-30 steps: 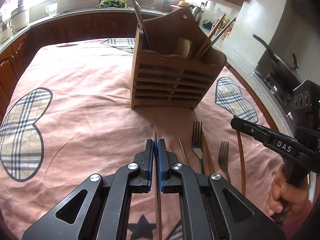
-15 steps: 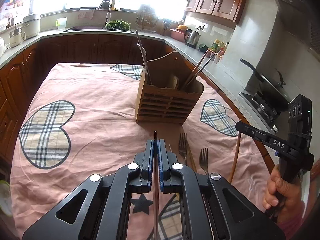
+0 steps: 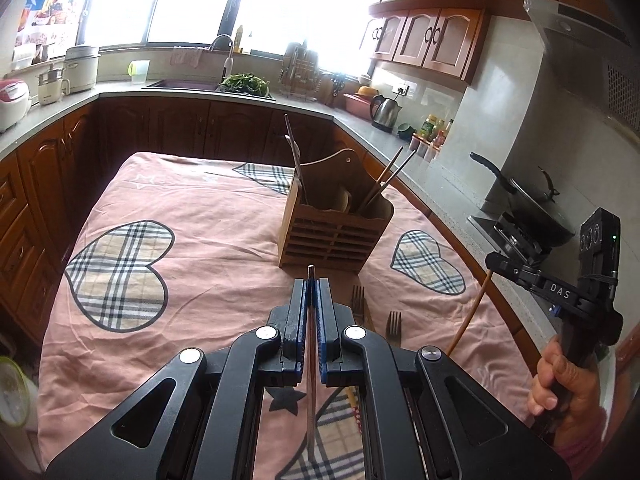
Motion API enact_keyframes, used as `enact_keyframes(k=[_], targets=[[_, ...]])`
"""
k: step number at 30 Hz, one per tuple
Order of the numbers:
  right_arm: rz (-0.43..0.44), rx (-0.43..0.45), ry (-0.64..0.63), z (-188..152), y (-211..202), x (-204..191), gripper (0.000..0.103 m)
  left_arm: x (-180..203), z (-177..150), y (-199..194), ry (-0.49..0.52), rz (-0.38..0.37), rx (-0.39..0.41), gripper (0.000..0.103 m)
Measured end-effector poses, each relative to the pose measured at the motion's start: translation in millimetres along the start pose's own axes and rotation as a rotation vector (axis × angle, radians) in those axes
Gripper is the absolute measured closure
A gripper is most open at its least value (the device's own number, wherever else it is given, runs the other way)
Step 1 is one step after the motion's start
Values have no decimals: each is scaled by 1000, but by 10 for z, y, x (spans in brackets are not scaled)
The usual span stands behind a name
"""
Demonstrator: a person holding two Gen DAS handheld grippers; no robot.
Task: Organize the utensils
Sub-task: 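Lift both chopsticks and carry them over the wooden holder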
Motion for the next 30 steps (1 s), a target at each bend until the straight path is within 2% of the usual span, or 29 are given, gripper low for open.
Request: enact_keyframes(k=[18, 30], targets=[[-14, 101, -14, 244, -282, -73, 98, -11, 296, -325, -50, -25, 122, 99], [-19, 163, -14, 535, -280, -42, 98, 100, 757, -341, -63, -56, 219, 99]])
Point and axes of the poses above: each gripper's, at about its wrist camera, not at the fingertips, and y roughly the way its jaws point, x to its right, z to its top, the point moved 8 cm from there along y, roughly the way its jaws point, and after that the axes turned 10 degrees about -y, right-handed, at the moved point
